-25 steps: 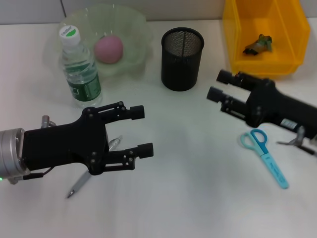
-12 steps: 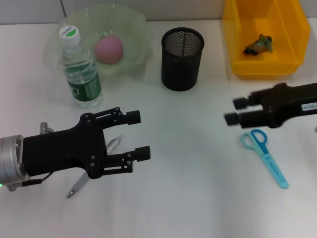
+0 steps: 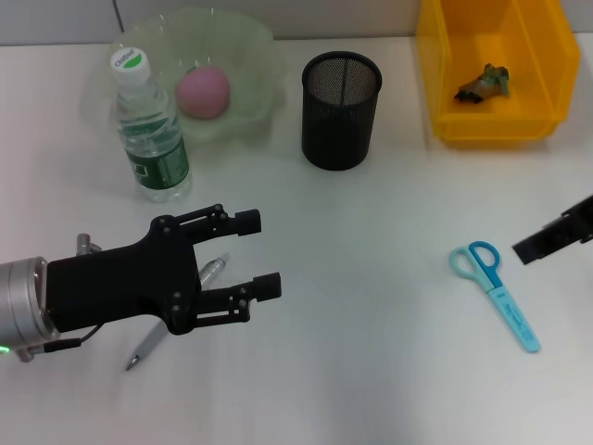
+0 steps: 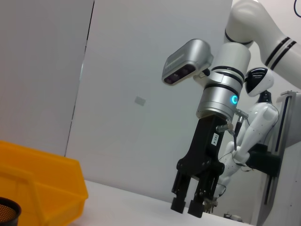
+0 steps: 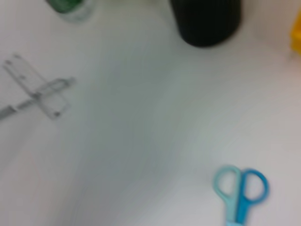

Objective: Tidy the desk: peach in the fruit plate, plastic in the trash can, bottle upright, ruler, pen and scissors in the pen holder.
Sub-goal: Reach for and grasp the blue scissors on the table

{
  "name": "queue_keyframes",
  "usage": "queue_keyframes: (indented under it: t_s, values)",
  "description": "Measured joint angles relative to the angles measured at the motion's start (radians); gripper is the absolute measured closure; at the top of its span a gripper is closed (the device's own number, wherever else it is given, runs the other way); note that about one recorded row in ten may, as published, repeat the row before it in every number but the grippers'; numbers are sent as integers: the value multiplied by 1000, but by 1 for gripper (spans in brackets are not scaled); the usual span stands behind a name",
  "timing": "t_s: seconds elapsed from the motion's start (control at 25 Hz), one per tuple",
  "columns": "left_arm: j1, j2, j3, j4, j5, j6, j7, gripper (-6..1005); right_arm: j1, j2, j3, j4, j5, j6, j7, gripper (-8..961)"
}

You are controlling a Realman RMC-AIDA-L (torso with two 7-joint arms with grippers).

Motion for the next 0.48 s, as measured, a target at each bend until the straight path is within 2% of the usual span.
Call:
queue_keyframes:
  t_s: [0.12,0.16,0.48]
  values:
    - [2,-1,0,-5,0,-4,15,214,17,5,-1,8,-78,-17,25,380]
    - [2,-1,0,-7,0,-7,18,214,19,18,-1,13,-122,-19,30,380]
    - [4,-1,0,-21,-1,-32,26,214,13,24,-6,130,-145,31,49,380]
